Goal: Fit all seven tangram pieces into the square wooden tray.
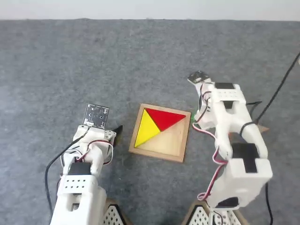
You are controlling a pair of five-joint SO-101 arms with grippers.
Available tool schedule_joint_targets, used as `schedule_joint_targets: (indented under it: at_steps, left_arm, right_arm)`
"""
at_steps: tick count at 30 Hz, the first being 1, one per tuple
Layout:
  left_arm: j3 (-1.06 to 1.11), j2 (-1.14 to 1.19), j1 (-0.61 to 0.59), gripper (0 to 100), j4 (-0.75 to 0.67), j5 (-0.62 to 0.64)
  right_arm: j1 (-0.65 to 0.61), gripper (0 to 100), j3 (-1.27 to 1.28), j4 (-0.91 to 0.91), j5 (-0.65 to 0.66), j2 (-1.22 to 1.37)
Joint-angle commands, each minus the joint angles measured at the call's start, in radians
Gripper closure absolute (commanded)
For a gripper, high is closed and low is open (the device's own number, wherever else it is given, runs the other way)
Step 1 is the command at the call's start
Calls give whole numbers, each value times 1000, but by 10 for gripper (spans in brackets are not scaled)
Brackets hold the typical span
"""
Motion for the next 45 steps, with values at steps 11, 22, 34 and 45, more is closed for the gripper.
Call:
schedule_joint_targets:
  at_steps: [11, 22, 34, 45]
  left_arm:
    - [-7, -18, 3, 720, -23, -9]
    - [-7, -18, 3, 720, -23, -9]
    - [-7, -18, 3, 720, -23, -9]
    - [-7, -18, 3, 720, -23, -9]
  right_arm:
    - [-25, 674, 161, -70, 11, -185]
    - [-176, 674, 242, -51, 143, -177]
    - [-45, 674, 236, -73, 153, -245]
    - [186, 674, -21, -105, 107, -81]
